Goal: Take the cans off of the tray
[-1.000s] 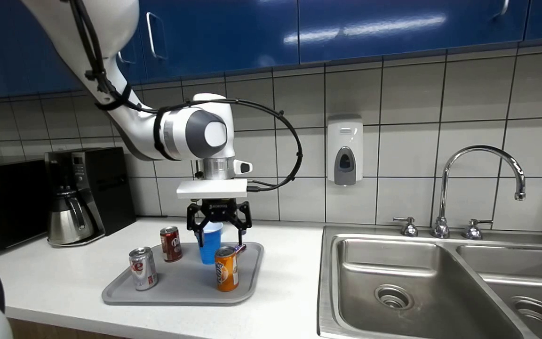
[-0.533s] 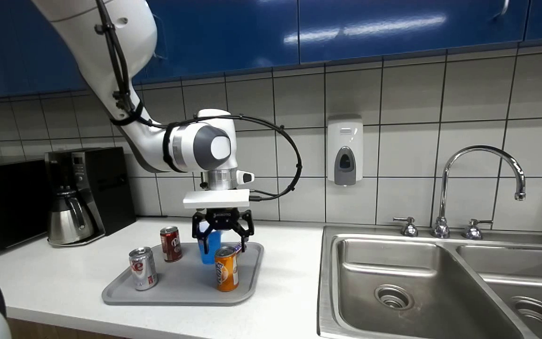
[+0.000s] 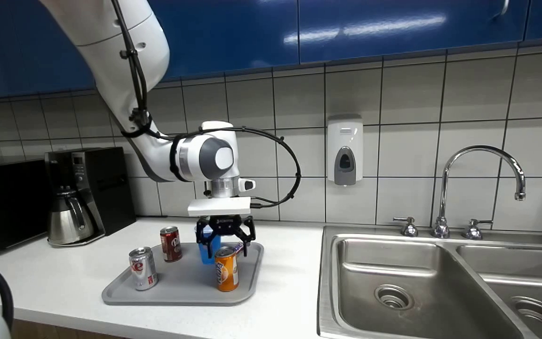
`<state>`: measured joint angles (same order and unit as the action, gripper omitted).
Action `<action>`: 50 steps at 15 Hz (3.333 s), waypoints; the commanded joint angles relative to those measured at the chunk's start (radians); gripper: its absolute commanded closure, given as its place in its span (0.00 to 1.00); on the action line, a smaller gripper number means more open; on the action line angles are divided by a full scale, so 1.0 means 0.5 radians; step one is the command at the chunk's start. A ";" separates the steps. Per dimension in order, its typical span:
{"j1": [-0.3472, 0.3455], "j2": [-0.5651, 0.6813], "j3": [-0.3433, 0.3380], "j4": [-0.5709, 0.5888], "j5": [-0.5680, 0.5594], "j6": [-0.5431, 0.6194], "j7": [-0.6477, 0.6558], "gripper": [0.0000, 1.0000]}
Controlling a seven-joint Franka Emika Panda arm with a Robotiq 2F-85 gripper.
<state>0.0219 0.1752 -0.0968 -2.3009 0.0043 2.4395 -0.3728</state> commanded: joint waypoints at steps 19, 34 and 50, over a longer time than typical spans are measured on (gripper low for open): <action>-0.045 0.185 0.088 0.085 -0.124 0.024 0.225 0.25; -0.095 -0.139 0.072 0.042 -0.069 -0.402 0.167 0.61; -0.383 -0.100 -0.156 0.105 -0.101 -0.183 0.086 0.61</action>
<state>-0.1468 0.0957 -0.1780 -2.2689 -0.0482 2.3120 -0.3005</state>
